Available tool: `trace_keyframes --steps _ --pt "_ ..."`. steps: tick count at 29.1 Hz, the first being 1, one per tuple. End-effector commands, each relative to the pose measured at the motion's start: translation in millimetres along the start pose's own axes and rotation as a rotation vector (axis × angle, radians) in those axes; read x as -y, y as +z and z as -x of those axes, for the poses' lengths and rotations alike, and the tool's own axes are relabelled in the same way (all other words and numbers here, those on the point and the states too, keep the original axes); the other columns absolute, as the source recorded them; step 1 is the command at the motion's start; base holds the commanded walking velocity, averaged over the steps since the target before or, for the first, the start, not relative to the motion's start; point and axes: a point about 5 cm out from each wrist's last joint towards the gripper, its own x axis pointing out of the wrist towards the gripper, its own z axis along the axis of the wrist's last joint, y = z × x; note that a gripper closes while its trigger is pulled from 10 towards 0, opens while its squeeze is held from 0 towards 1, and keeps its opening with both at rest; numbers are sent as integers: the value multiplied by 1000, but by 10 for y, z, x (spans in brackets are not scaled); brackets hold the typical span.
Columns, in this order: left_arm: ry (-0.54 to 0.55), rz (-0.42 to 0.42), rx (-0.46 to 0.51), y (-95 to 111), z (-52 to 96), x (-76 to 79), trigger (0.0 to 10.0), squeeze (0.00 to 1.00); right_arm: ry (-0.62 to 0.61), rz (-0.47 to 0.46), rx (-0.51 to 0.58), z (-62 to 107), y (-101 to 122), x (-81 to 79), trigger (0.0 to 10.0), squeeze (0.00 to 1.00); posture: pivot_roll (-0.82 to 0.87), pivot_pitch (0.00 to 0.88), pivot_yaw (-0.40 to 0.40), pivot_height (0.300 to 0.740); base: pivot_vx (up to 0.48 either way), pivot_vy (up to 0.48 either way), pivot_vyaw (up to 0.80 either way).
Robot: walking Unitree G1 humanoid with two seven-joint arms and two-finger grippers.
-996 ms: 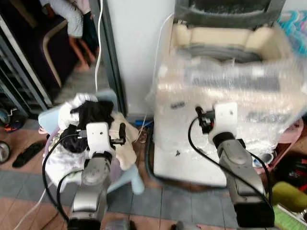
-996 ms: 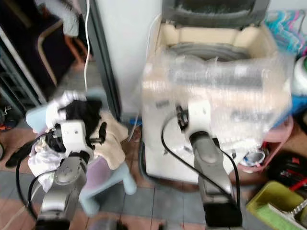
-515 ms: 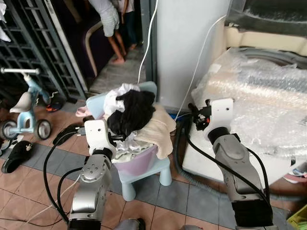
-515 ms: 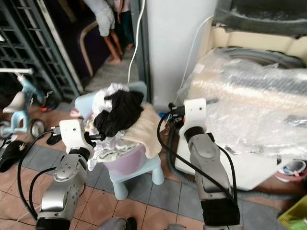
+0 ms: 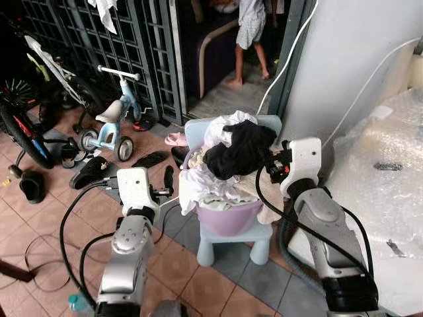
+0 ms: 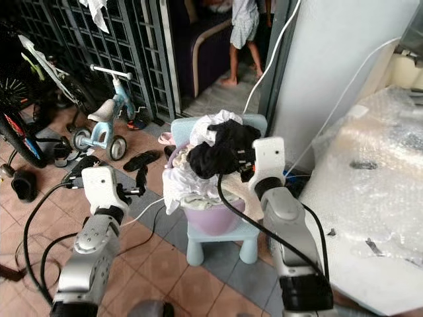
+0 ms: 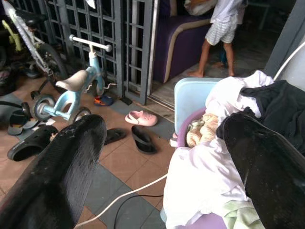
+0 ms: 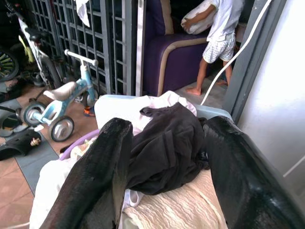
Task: Clothes washing
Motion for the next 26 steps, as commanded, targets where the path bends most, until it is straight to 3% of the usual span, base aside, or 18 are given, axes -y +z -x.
trace_keyframes --steps 1,4,7,10,14,16,18,20,26 --pt "-1 7 6 16 -3 5 10000 0 -8 55 -6 -13 -20 9 10000 0 -57 0 8 740 244 0 0" --pt "-3 9 5 15 -2 8 10000 0 20 26 -23 -11 -55 -15 10000 0 -57 0 8 740 266 0 0" --pt "-6 13 5 12 0 14 10000 0 -14 76 -74 -8 -121 8 10000 0 -56 0 7 740 284 0 0" --pt "-5 15 5 10 2 14 10000 0 32 -6 -87 17 -140 -22 10000 0 -55 0 6 740 406 0 0" --pt "-4 16 3 9 0 17 10000 0 0 62 -128 1 -201 8 10000 0 -55 0 5 740 408 0 0" --pt "-4 17 3 9 -2 18 10000 0 41 53 -109 -1 -198 -38 10000 0 -54 0 3 740 405 0 0" --pt "0 17 1 6 0 14 10000 0 55 126 -133 11 -236 -57 10000 0 -55 0 2 740 409 0 0" --pt "14 21 -2 0 3 -10 10000 0 107 89 -172 26 -292 -131 10000 0 -52 0 0 740 407 0 0" --pt "18 20 -4 -4 11 -5 10000 0 142 144 -229 22 -368 -141 10000 0 -44 0 -3 740 394 0 0"
